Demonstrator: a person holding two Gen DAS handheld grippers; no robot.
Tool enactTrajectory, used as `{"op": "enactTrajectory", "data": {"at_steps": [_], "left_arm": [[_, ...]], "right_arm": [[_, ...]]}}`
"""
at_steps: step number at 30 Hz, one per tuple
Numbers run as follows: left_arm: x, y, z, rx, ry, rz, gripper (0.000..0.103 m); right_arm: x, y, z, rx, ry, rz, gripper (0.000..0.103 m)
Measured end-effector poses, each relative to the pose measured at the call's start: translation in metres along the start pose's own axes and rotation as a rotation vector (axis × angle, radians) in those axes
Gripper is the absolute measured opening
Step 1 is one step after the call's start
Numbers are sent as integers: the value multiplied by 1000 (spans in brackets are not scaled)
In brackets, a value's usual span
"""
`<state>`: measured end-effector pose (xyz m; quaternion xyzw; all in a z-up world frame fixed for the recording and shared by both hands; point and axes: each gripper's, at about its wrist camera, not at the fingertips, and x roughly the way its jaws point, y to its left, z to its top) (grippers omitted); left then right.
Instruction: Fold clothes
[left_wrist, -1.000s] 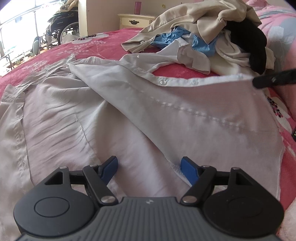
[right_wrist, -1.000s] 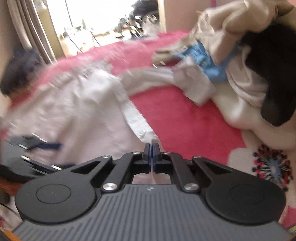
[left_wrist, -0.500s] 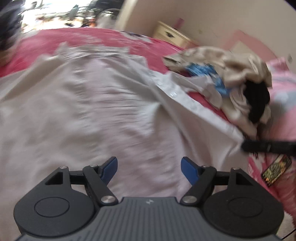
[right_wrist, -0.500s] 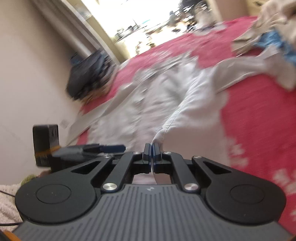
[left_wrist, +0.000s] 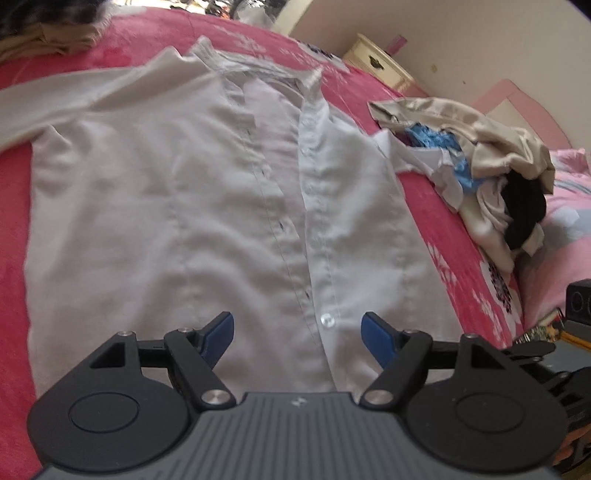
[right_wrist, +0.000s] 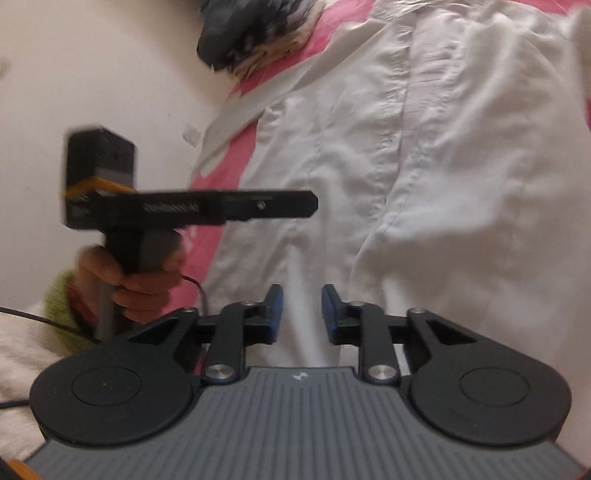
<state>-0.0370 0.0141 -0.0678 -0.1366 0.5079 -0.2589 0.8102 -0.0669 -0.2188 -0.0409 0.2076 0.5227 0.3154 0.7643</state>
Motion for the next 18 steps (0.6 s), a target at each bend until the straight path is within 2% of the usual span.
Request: {"op": "enactTrajectory", "data": {"at_steps": [1,5,8,12,13,16,18], "left_arm": [[1,0,-2,8,10,-9,77],[8,-9,-11,67,59,-55,77],[14,-20,-18,106,97,-75,77],[21,-34,-27,148,140,-90,76],[22,-37,-29,158,153,-90,75],[22,-46,-37,192,185,-82,75],[20,-51,-42,216,203,-75,75]], "right_arm": [[-7,-3,-7,36,0,14,26],[-29,-15,-45,156,73,-20,27],[-40,-12,-66,165,66,-88,27],[-66,-7,-63,150,-98,-112,28],[-70,-7,-60,143,-133,-117,28],[-60,0,-51,42,-98,-221,28],[-46,10,-49,-95,-40,-301,28]]}}
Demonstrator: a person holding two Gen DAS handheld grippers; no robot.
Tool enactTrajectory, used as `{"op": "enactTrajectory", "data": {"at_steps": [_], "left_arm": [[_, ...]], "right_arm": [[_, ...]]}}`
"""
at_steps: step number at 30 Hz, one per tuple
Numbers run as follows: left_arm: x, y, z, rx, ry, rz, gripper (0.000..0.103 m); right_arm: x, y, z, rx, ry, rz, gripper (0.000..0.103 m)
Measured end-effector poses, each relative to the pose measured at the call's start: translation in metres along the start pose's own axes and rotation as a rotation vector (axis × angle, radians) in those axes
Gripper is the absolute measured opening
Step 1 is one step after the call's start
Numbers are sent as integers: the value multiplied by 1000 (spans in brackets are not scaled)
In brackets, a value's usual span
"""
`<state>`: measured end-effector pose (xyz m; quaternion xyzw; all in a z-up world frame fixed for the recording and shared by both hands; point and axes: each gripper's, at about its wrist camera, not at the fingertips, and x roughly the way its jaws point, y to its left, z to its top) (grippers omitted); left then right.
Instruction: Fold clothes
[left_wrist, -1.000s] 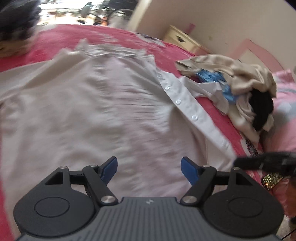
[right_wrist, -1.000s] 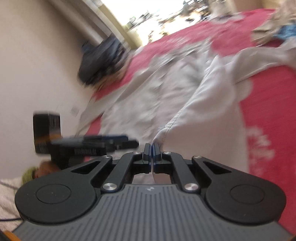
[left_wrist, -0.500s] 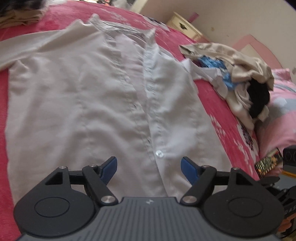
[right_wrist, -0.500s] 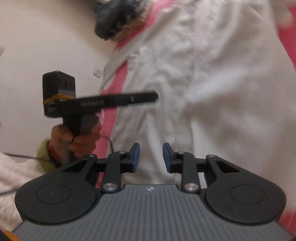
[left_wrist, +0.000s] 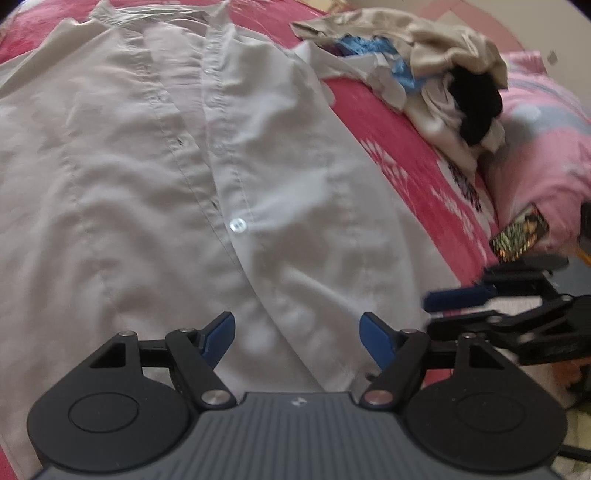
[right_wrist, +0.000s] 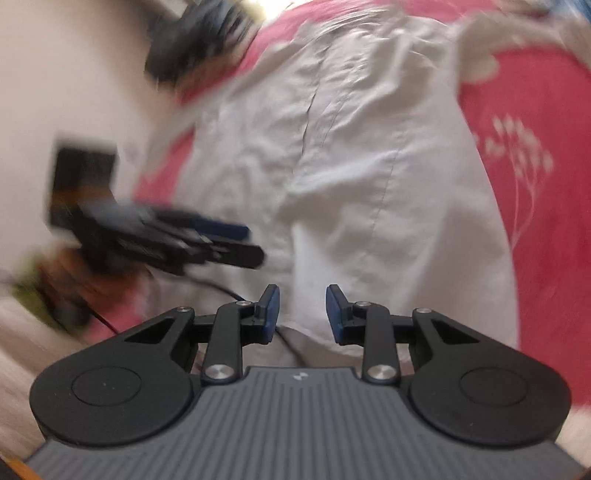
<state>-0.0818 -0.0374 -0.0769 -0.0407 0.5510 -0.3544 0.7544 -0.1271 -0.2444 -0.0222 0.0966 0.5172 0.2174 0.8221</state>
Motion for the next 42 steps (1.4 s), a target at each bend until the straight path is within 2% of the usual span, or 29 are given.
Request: {"op": "enactTrajectory", "data": {"at_steps": [4,10,14,16,19,21,24,26,28,30,32,36,42], "left_arm": [[-7,-11,-11,55,34,17,75],[-13,-24,-32,110,61,50,75],[-16,-30,-36,148,21,119,73],[-22,-27,-29,142,-15,127,73],[-35,-20,-15,108,-81,100,73],[-40,-16,-4,96,-111,89,73],[-32,-19,11,136,-97,113,73],[-13,-28,14,200,-33,140,71],[3,-39,8,290,27,180,60],[16,-52,-4,397,79,227,58],[17,-64,-20,489,79,253,58],[13,-80,-49,601,80,253,57],[15,-100,-75,749,-42,367,52]], "right_arm": [[17,26,-7,-312,45,-97,27],[37,67,-28,-766,115,-180,26],[51,79,-38,-936,165,-229,26],[53,82,-41,-992,174,-245,19],[55,82,-44,-1015,173,-276,7],[51,80,-41,-986,162,-274,5],[45,74,-35,-912,154,-258,3],[41,70,-29,-853,163,-234,2],[36,65,-24,-795,173,-210,2],[32,60,-18,-737,184,-181,1],[27,56,-13,-691,192,-149,0],[21,53,-12,-670,200,-109,0],[24,56,-17,-733,190,-119,0]]}}
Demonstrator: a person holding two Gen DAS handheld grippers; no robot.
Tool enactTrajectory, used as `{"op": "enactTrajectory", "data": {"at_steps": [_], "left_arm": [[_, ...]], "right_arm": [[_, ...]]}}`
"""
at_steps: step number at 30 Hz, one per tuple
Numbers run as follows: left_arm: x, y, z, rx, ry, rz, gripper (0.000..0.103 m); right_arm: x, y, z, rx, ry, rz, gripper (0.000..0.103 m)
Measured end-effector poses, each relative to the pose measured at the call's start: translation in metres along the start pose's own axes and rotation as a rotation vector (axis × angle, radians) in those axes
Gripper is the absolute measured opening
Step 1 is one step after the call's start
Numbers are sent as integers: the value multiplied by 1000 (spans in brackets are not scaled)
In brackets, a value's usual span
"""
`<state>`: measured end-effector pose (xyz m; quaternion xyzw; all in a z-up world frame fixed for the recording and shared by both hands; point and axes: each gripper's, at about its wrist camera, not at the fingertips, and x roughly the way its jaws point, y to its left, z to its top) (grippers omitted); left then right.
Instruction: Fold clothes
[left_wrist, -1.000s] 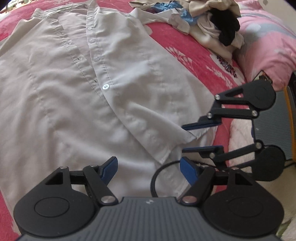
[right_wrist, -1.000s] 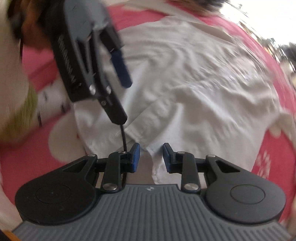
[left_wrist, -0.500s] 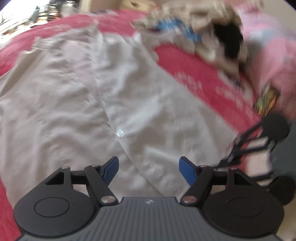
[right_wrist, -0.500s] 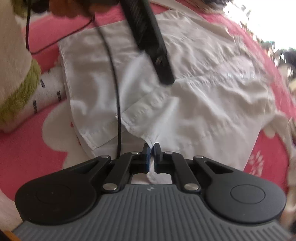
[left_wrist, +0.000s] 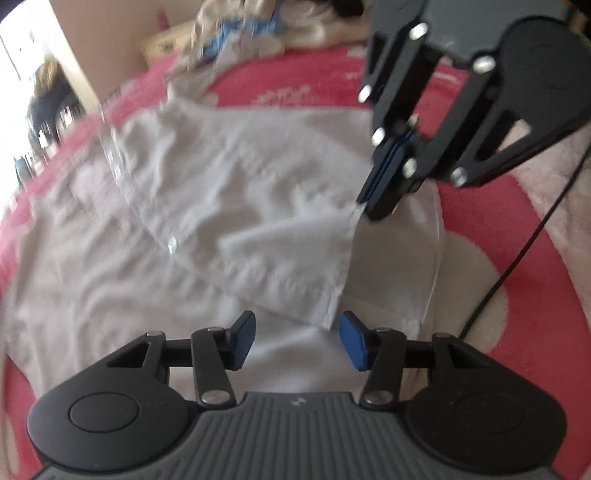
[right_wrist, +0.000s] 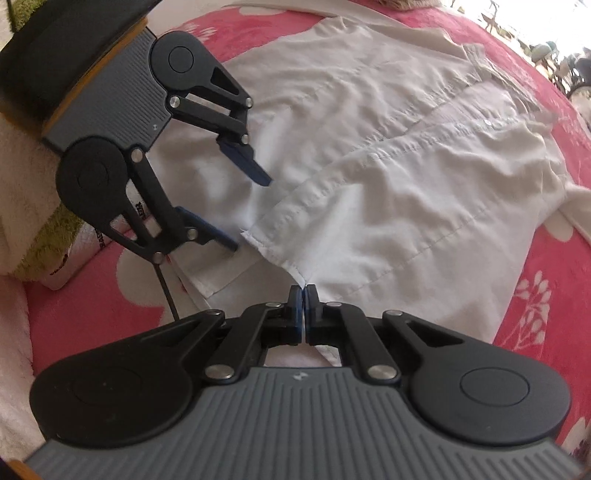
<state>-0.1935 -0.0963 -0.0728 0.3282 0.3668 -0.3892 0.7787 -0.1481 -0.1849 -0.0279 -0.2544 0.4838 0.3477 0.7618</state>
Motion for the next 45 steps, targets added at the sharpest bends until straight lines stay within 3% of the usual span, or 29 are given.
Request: {"op": "enactTrajectory", "data": {"at_steps": [2,6,11,16,20,24,28,31,40,45], "left_arm": [[-3,-9,0,42,-39,30,52],[5,-24,-1,112,-34,61,50],[10,-26,-6,144,-39,40,39],[11,-24,-7,155,-37,14,18],[12,-20,-5,165,-33,-1,14],[11,-15,-4,130,-52,-18,2],[-5,-13,-7,123,-110,-82,2],[-18,-15,-9,171,-137,-137,2],[-20,-32,-17,322,-113,-214,2],[-13,-38,-19,401,-101,-224,2]], "right_arm": [[0,0,-1,-1,-12,4,0],[1,-4,-3,33,-27,15,0],[2,-9,-6,77,-43,23,0],[3,-10,-8,91,-47,24,0],[3,-8,-9,64,-43,5,0],[3,-7,-9,47,-48,-4,0],[0,-4,-8,-1,-50,-20,0],[-7,1,-7,-62,-46,-25,0],[-11,28,-9,-280,59,39,0],[-6,39,-14,-334,113,66,0]]}}
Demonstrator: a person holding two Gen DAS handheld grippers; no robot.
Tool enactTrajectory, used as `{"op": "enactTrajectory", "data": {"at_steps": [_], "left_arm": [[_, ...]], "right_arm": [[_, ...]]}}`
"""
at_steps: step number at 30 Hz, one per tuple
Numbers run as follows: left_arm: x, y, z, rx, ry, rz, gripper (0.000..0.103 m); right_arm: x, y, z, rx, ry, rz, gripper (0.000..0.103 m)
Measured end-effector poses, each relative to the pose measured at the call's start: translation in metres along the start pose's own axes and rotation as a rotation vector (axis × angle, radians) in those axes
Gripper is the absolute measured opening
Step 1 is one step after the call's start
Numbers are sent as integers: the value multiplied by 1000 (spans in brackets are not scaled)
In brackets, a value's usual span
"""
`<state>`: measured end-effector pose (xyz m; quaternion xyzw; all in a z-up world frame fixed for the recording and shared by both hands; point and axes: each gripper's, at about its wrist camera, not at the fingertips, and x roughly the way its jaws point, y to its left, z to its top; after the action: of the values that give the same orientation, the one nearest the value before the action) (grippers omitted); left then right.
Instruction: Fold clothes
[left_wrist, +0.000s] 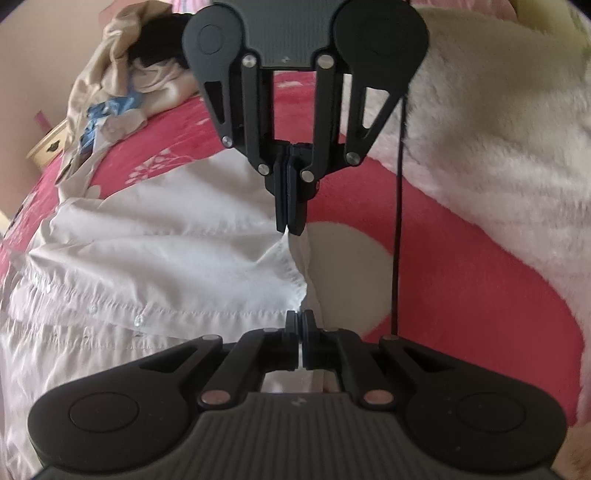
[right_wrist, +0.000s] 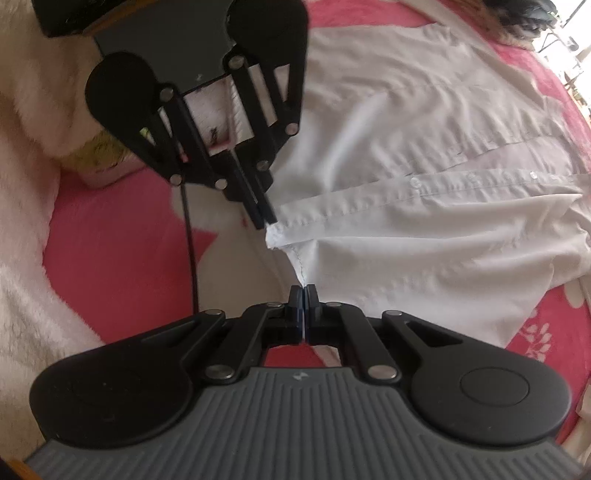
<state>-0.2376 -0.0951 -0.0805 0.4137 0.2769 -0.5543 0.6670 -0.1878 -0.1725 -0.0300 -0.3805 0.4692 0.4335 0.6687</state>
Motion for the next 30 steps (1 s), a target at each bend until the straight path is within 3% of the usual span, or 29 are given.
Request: {"op": "enactTrajectory", "data": {"at_steps": [9,12,15,19,23,27,30], "left_arm": [[11,3,-3,-12,20,-21,5],[7,7,-5,-42,16,-31,20],[-1,12,-8,-98,4,-24,36],[-15,35,-14,-251,-12,-28,39],[-41,62,-23,-389,-44,-16,40],[-60,89,-20,-468,-91,49,42],[-48,100,-2,-463,-108,68,41]], "right_arm": [[21,-1,-11,126,78,23,3],[8,-7,-21,245,64,30,7],[-17,-19,-39,419,11,35,19],[-59,-31,-71,657,-123,29,23],[-104,-41,-97,817,-313,19,23],[-145,-65,-103,904,-528,11,24],[-174,-93,-93,911,-695,11,25]]}}
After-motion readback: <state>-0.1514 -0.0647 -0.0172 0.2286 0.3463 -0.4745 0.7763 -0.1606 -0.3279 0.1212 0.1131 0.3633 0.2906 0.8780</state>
